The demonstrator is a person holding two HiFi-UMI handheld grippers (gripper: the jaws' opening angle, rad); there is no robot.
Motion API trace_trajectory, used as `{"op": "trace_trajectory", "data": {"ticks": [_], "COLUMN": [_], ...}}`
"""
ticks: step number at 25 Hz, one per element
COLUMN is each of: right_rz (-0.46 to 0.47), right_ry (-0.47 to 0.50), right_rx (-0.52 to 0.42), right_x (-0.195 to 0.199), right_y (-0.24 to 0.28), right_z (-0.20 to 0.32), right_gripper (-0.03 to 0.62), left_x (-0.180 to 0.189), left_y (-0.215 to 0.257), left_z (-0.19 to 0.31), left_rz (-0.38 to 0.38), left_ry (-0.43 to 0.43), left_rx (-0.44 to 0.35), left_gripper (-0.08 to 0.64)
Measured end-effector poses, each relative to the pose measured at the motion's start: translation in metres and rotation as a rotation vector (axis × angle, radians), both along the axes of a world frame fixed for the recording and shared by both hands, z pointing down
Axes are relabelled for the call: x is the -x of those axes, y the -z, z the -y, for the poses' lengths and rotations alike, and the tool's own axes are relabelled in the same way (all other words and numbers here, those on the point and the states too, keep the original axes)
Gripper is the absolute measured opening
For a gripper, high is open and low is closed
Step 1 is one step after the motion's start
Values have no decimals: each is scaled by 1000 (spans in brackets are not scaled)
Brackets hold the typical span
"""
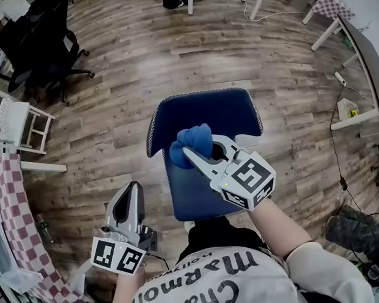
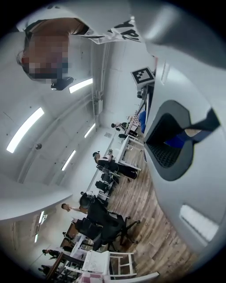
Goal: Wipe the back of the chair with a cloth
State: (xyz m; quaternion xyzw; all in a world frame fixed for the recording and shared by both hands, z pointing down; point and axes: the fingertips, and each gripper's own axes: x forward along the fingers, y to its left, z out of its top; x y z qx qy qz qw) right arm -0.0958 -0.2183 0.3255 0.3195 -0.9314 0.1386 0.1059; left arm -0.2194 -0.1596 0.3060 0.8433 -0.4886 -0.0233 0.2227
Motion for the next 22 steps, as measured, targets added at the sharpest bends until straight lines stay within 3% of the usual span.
{"op": "trace_trajectory", "data": {"ticks": [12, 22], "right_rz": [-15, -21], "right_ry": [11, -155], "right_rx": [62, 74], "right_x": [27, -38], "right_y": [-60, -81], "right_z": [76, 105], "right_gripper": [64, 64], "left_x": [-14, -54], "left_y": [-47, -59], "left_z": [34, 56], "left_rz": [-21, -31], "left_ry": [12, -72], "left_rx": [112, 127], "left_gripper": [8, 8]}}
